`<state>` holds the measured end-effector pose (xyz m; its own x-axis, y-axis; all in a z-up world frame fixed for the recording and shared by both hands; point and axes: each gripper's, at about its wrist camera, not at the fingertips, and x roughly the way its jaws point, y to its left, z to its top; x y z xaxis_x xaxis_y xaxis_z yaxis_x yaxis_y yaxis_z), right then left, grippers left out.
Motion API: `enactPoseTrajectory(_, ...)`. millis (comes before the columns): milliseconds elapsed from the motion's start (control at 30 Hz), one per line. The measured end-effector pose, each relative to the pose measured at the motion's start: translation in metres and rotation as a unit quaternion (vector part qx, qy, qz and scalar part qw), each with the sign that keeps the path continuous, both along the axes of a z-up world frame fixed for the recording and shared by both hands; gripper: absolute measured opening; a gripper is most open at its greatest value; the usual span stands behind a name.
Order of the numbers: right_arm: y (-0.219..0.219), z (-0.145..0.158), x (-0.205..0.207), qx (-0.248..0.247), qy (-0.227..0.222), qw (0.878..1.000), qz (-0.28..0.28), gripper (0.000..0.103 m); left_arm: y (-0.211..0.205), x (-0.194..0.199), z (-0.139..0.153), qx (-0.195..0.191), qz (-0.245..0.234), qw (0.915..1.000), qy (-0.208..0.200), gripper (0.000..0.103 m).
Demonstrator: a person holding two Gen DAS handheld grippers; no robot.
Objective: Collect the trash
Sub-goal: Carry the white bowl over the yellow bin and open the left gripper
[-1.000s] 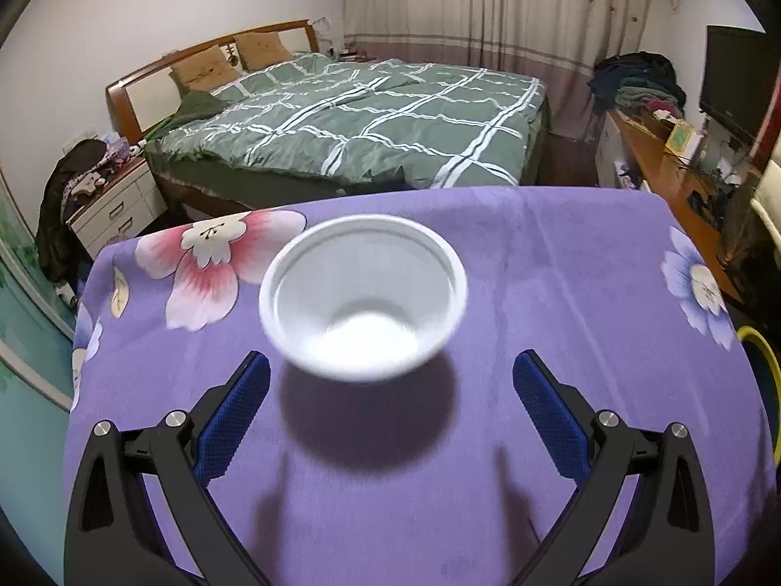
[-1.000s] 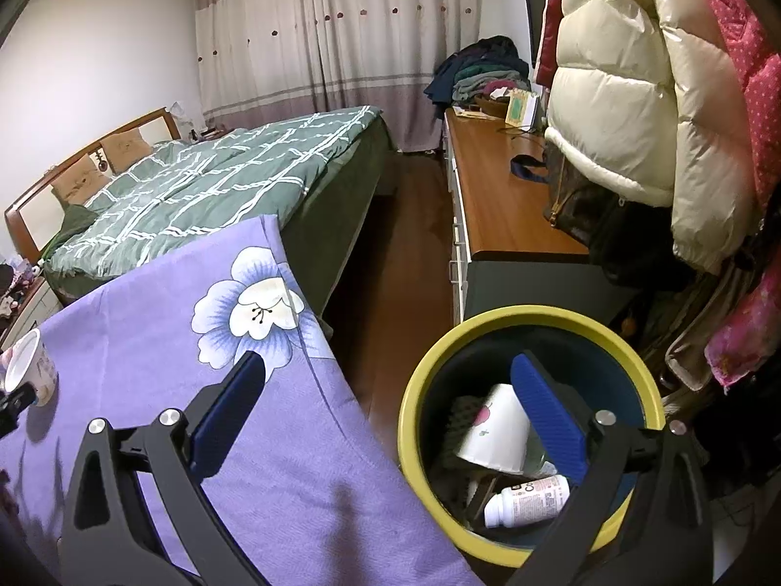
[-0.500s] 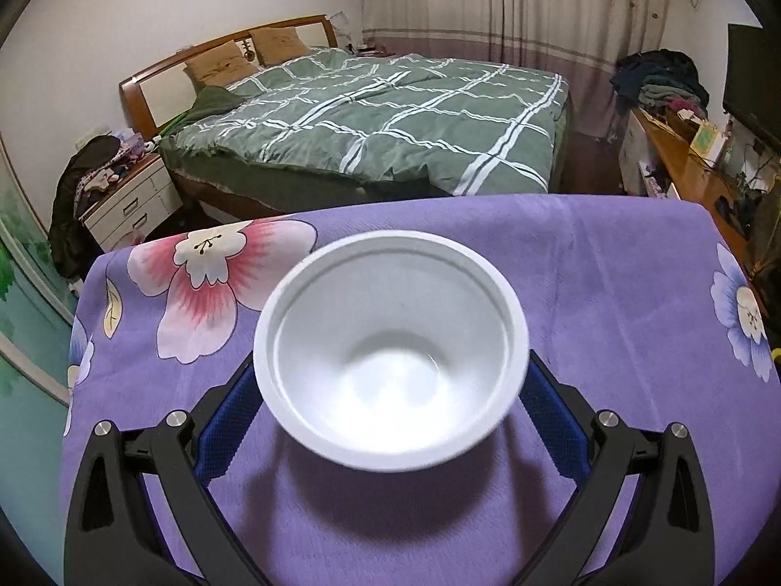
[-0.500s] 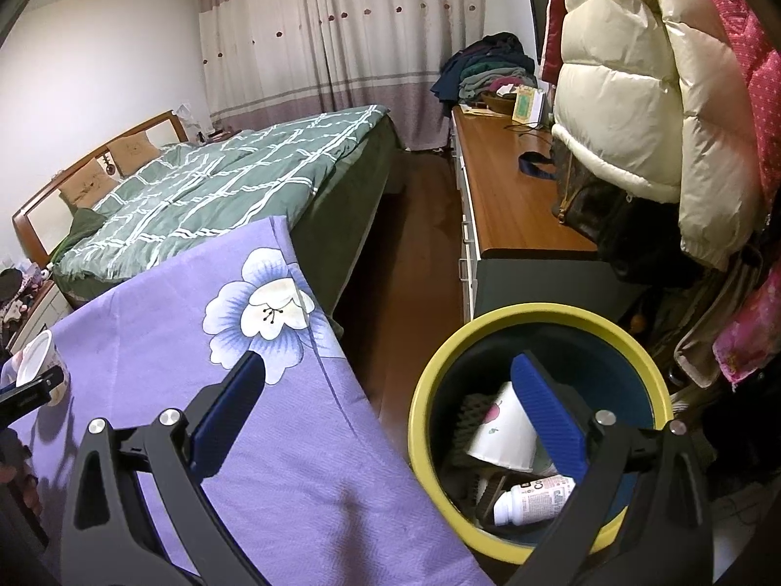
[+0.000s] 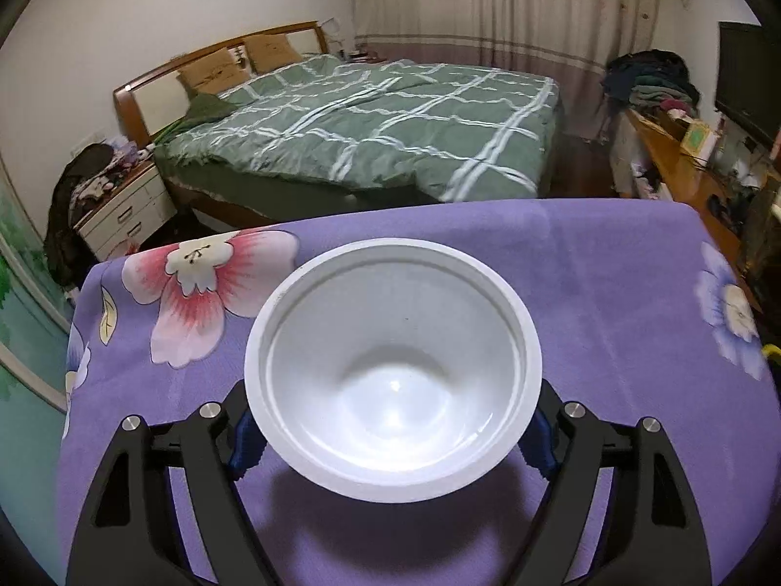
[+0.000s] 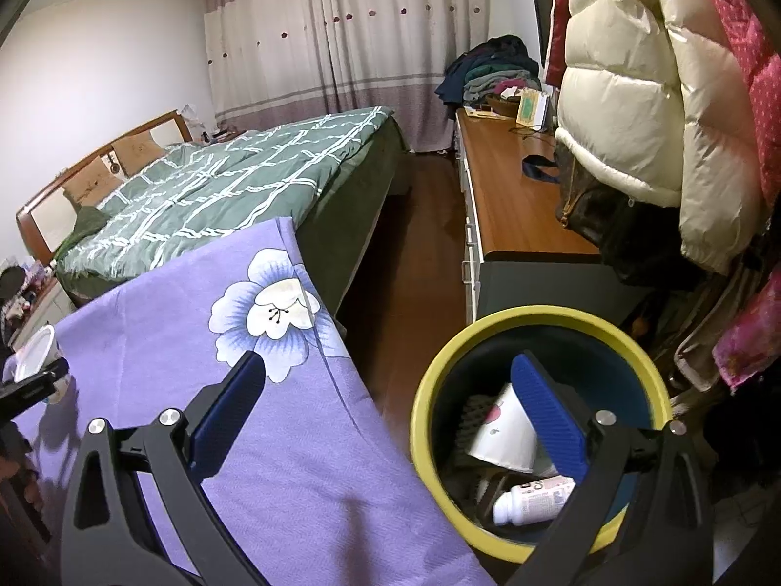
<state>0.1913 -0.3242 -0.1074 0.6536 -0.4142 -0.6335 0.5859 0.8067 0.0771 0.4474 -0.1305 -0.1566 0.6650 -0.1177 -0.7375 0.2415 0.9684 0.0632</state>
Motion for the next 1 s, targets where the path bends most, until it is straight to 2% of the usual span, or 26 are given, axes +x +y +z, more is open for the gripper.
enactPoseTrajectory(100, -0.001, 0.006, -0.01, 0.001, 0.006, 1.0, 0.017, 0.096, -0.014, -0.031, 0.017, -0.006, -0.026, 0.9995, -0.014, 0.08)
enactPoseTrajectory(233, -0.008, 0.011, -0.046, -0.016, 0.005, 1.0, 0.019, 0.096, -0.042, -0.066, 0.035, -0.011, -0.063, 0.9976, -0.026, 0.08)
enactPoseTrajectory(400, -0.035, 0.009, -0.105, -0.013, 0.002, 1.0, -0.012, 0.096, -0.106, -0.116, 0.049, -0.023, -0.129, 0.9909, -0.03, 0.08)
enactPoseTrajectory(667, -0.079, 0.029, -0.175, -0.047, -0.014, 0.996, -0.076, 0.096, -0.243, -0.189, 0.049, -0.032, -0.255, 0.9663, -0.014, 0.08)
enactPoseTrajectory(767, -0.097, 0.031, -0.195, -0.05, -0.015, 0.994, -0.097, 0.096, -0.299, -0.207, 0.039, -0.03, -0.297, 0.9543, 0.013, 0.08)
enactPoseTrajectory(933, -0.12, 0.033, -0.219, -0.045, -0.022, 0.991, -0.125, 0.096, -0.366, -0.22, 0.018, -0.013, -0.337, 0.9397, 0.056, 0.08)
enactPoseTrajectory(1000, -0.125, 0.033, -0.224, -0.042, -0.026, 0.99, -0.131, 0.096, -0.384, -0.22, 0.009, -0.008, -0.34, 0.9379, 0.066, 0.08)
